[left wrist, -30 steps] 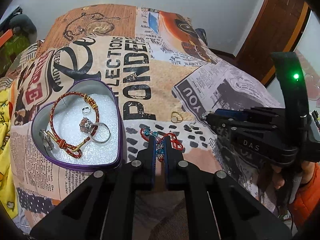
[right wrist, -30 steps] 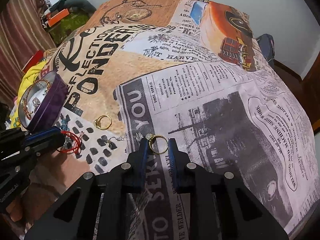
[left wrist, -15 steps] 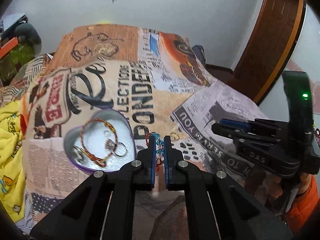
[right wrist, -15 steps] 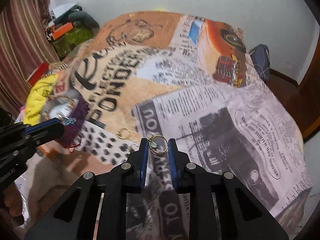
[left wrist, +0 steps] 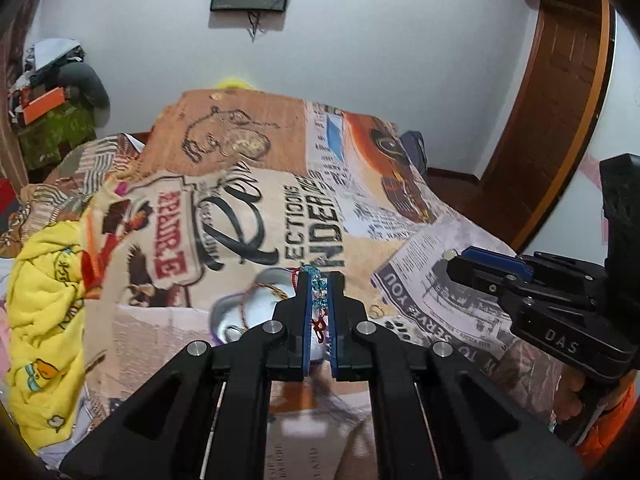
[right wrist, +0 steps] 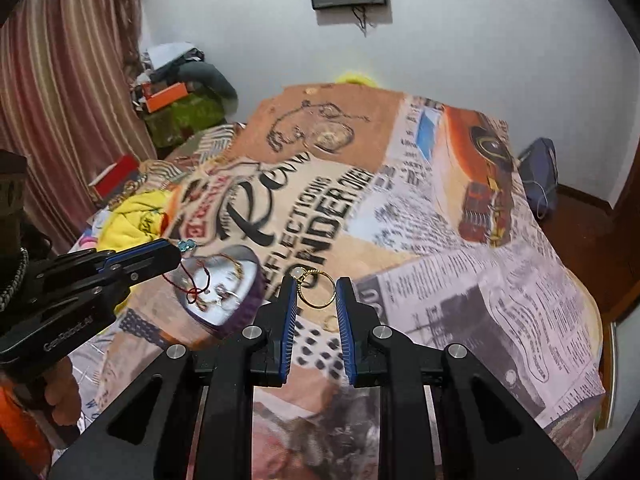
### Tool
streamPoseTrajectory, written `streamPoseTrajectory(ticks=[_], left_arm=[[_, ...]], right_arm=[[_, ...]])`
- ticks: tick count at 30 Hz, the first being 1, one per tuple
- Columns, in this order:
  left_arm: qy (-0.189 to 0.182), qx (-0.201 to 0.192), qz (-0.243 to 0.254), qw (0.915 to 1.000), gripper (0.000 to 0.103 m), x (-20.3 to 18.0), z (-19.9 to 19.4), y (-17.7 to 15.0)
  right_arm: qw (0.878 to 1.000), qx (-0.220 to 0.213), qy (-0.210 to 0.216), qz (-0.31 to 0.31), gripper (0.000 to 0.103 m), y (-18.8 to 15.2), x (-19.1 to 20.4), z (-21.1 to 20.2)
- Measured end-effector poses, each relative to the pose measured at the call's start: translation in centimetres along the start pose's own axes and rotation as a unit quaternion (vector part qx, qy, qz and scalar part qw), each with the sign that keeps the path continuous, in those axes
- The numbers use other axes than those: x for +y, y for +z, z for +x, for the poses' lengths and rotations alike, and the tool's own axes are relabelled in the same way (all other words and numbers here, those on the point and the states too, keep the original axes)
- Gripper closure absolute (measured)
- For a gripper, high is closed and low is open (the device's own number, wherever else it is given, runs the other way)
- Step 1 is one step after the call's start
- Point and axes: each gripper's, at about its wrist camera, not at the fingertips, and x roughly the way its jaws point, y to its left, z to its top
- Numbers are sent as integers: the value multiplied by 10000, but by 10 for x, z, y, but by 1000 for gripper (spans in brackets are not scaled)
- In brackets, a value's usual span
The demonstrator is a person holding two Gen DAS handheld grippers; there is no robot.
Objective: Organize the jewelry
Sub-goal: 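Carry the beaded earring over the tin with the left tool while the right tool brings the hoop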
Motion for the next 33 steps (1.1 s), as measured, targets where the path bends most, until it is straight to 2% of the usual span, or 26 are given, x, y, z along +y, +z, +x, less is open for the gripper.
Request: streamPoseTrajectory(ticks=[9,15,24,33], left_arm=[[181,-159,-127,9996,98,28,-12,7],[208,-165,-167,9995,98,44,-11,8],[-60,152,-184,9997,98,50,15,2],[-138,473,-71,9988,98,46,45,-6]], right_arm=[[9995,-188,237,-112,85,13,26,2],[9989,-169,413,-152,85,15,41,13],[9985,90,502,-188,85,11,49,38],[9982,284,504,-152,85,7,46,55]])
